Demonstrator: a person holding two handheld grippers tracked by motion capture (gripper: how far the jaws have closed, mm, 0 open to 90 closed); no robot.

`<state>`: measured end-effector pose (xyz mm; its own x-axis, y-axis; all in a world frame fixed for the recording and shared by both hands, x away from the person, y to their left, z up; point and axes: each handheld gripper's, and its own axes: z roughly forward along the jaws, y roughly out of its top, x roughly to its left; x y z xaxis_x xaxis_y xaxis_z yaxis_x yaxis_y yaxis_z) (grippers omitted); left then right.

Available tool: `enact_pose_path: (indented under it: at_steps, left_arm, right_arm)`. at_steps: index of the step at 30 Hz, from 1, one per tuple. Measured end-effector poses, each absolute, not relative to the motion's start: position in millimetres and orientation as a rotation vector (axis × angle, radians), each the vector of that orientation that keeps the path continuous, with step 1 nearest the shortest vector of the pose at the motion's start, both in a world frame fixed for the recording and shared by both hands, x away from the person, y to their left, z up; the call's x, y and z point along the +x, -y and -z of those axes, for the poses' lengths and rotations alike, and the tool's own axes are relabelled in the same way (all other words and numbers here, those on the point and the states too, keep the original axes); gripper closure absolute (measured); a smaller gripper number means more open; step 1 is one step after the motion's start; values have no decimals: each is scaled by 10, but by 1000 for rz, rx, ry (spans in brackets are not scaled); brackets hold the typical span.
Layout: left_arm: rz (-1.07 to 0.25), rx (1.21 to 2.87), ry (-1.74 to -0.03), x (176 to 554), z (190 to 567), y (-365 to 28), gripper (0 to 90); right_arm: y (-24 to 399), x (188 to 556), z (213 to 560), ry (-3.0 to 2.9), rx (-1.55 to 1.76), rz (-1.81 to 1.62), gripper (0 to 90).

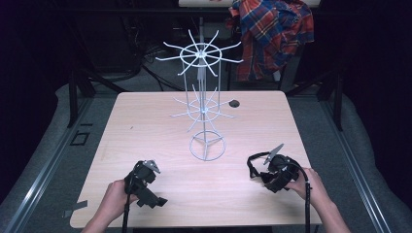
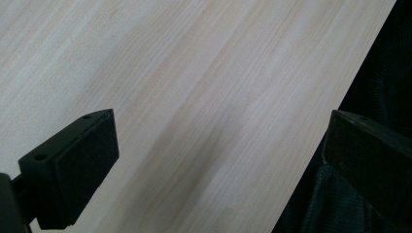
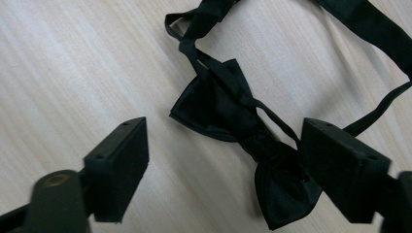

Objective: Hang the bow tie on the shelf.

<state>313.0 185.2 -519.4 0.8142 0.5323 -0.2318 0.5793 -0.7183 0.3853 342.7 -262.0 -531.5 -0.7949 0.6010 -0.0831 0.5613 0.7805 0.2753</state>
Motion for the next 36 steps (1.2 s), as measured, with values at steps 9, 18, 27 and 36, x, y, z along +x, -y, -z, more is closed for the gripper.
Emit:
enact_pose_path:
  at_steps: [9,18,27,36]
  left_arm:
    - [152,2561,-831,3130,5199,-1843,0]
    - [148,2563,-829,3130,5198,-1845,0]
    - [151,2563,-833,3128,5200,-1841,0]
    - [148,2567,-832,3127,5200,-1841,0]
  right_arm:
    - [2641,3497,5366,-2806,1002,-308,315]
    - [2656,3502,5390,-2763,1065,-318,463]
    - [2642,3500,5388,-2747,1054,-271,534]
    - [2634,3499,5432,-2747,1059,-245,692]
